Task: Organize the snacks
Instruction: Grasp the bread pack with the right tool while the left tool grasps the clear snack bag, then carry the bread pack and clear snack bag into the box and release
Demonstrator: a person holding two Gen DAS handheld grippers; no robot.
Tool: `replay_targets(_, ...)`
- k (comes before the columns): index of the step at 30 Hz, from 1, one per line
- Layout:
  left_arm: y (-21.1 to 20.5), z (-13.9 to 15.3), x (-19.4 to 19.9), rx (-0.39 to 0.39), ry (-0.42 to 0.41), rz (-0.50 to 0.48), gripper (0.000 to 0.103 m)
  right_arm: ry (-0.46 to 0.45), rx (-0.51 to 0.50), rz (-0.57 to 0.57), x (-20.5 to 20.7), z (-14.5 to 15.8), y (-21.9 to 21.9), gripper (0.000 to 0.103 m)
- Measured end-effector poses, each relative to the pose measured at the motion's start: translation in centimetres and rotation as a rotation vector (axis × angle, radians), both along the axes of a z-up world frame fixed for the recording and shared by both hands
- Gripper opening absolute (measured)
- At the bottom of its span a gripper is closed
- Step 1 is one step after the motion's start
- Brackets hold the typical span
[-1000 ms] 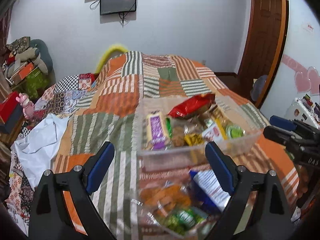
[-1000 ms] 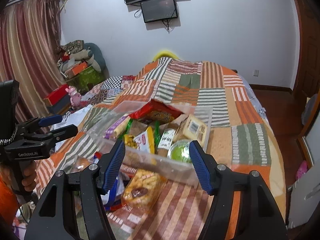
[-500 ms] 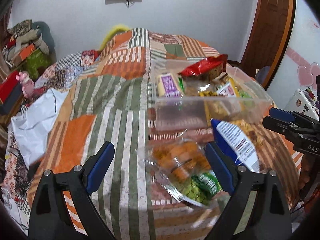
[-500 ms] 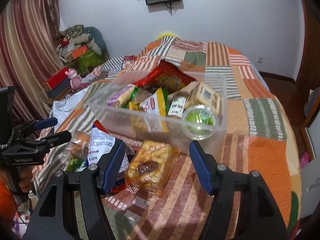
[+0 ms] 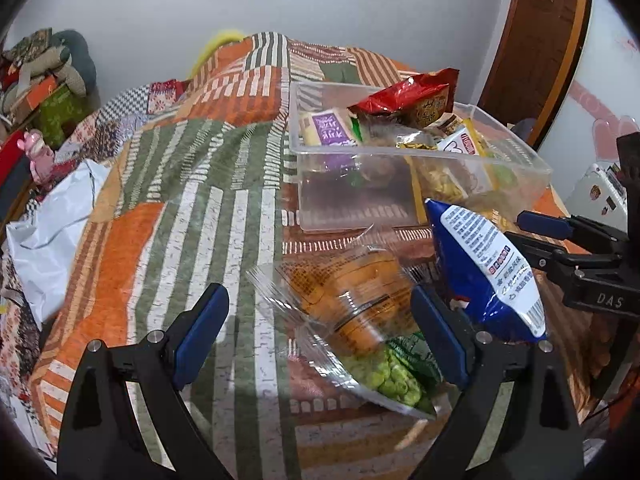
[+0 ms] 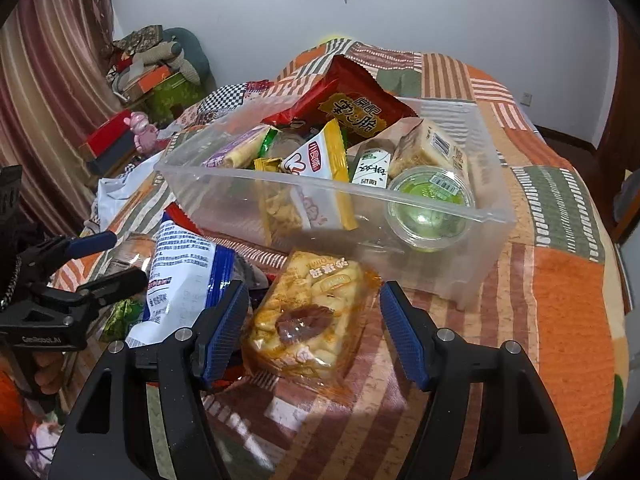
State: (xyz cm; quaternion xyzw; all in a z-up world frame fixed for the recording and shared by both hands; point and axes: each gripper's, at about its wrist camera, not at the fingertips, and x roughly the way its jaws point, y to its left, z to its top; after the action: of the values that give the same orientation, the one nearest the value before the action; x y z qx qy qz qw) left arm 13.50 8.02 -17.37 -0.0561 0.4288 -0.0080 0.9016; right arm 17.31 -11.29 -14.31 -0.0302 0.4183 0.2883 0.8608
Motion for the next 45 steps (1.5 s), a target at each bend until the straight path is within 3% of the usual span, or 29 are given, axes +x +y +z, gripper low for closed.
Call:
replay_targets(10, -1.0, -1.3, 1.6, -0.033, 0.030, -0.008, 0.093, 0.055, 0.004, -0.012, 0.7, -1.0, 0.0, 0.065)
replay_targets(17, -0.7, -1.3, 1.5, -0.069, 0.012, -0.016, 0.073, 0.050, -0.018, 0.013, 0.4, -1.0, 0.7, 0.063)
replay_targets(19, -0.4, -1.3, 1.4, -0.099, 0.010, -0.018, 0.063, 0.063, -0.015, 0.030, 0.4, -1.3, 0.7, 0.056)
replay_targets(22, -0.2, -1.1, 1.1, -0.111, -0.003, -0.015, 0.058, 0.045, -0.023, 0.037, 0.1, -1.1, 0.8, 0.049)
replay_targets(30, 0.3, 0.7, -0.4, -0.098, -0.048, 0.005, 0.044, 0.010, -0.026, 0.051, -0.3, -0.5, 0.4, 0.043)
replay_targets(45, 0.5, 5.4, -2.5, -0.036, -0.161, 0.033, 0.038, -0.088, 0.042, 0.000, -2.1, 2.9, -1.7, 0.043)
